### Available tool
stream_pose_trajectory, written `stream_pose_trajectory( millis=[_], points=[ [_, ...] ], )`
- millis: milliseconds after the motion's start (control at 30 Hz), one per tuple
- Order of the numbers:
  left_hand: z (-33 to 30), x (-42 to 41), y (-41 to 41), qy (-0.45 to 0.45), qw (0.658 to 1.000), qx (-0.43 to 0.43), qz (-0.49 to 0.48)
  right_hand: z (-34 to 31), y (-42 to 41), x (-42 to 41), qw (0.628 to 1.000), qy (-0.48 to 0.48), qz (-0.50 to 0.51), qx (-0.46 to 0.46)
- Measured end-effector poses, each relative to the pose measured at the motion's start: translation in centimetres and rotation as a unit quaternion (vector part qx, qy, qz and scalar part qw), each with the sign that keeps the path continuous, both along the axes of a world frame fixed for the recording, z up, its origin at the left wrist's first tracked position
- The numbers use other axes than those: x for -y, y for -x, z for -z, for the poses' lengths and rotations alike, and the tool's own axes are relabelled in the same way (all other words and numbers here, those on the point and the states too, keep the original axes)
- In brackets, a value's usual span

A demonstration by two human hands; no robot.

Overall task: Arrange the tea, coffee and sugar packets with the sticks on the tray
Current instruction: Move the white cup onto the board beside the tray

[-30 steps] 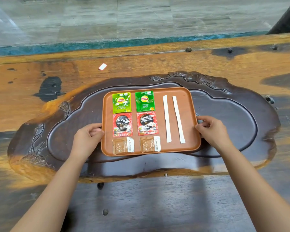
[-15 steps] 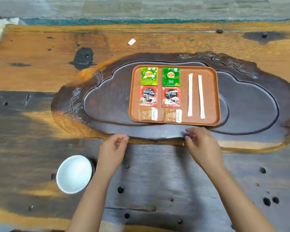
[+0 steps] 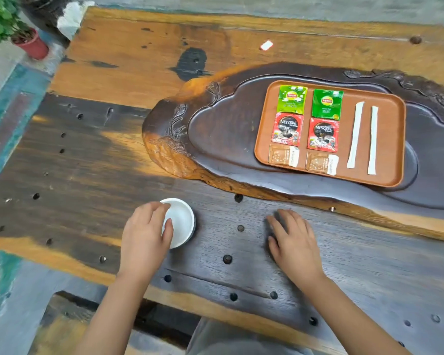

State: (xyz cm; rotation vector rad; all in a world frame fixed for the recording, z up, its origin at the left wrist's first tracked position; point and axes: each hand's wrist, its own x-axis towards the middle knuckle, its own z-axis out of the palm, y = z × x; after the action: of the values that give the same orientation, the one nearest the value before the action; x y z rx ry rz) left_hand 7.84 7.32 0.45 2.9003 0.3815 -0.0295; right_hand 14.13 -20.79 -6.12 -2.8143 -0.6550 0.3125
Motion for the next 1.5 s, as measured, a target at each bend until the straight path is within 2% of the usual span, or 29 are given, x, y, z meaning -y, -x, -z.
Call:
stream_pose_trajectory(
  millis=[167,267,333,433,567,633,700,967,1100,1233,1500],
  points=[
    [1.9,-3.5,1.8,0.007,0.998,-0.043,-0.039,1.9,0.2,0.0,0.998,0.057,-0.029,-0.028],
    [2.8,-4.2,2.6,0.097,0.988,-0.068,-0.096,2.9,0.3,0.3,0.995,0.076,-0.046,-0.039],
    [2.7,-4.3,2.7,0.170,0.975,-0.054,-0.134,3.3,0.4,0.5,0.995,0.075,-0.047,-0.047],
    [2.3,-4.3,2.5,0.282,0.934,-0.028,-0.219,3.5,0.4,0.6,0.996,0.066,-0.039,-0.054],
    [3.2,-5.5,3.0,0.457,0.843,-0.073,-0.272,3.7,0.4,0.6,0.995,0.066,-0.039,-0.058],
    [3.7,-5.6,3.4,0.504,0.814,-0.075,-0.278,3.8,0.4,0.7,0.995,0.063,-0.043,-0.060],
    [4.3,-5.5,3.7,0.522,0.799,-0.060,-0.291,3.9,0.3,0.9,0.995,0.058,-0.057,-0.055],
    [4.1,-4.7,-0.2,0.540,0.800,0.030,-0.261,4.3,-1.1,1.1,0.993,0.036,-0.109,-0.039],
    [2.1,-4.9,-5.7,0.543,0.815,0.057,-0.197,4.4,-1.2,1.2,0.994,0.022,-0.104,-0.039],
    [0.8,-3.7,-12.7,0.560,0.818,0.051,-0.124,4.3,-1.4,1.2,0.994,0.013,-0.104,-0.041],
    [2.7,-3.2,-21.8,0.542,0.837,-0.028,-0.070,4.4,-1.5,1.2,0.995,-0.015,-0.095,-0.033]
  ],
)
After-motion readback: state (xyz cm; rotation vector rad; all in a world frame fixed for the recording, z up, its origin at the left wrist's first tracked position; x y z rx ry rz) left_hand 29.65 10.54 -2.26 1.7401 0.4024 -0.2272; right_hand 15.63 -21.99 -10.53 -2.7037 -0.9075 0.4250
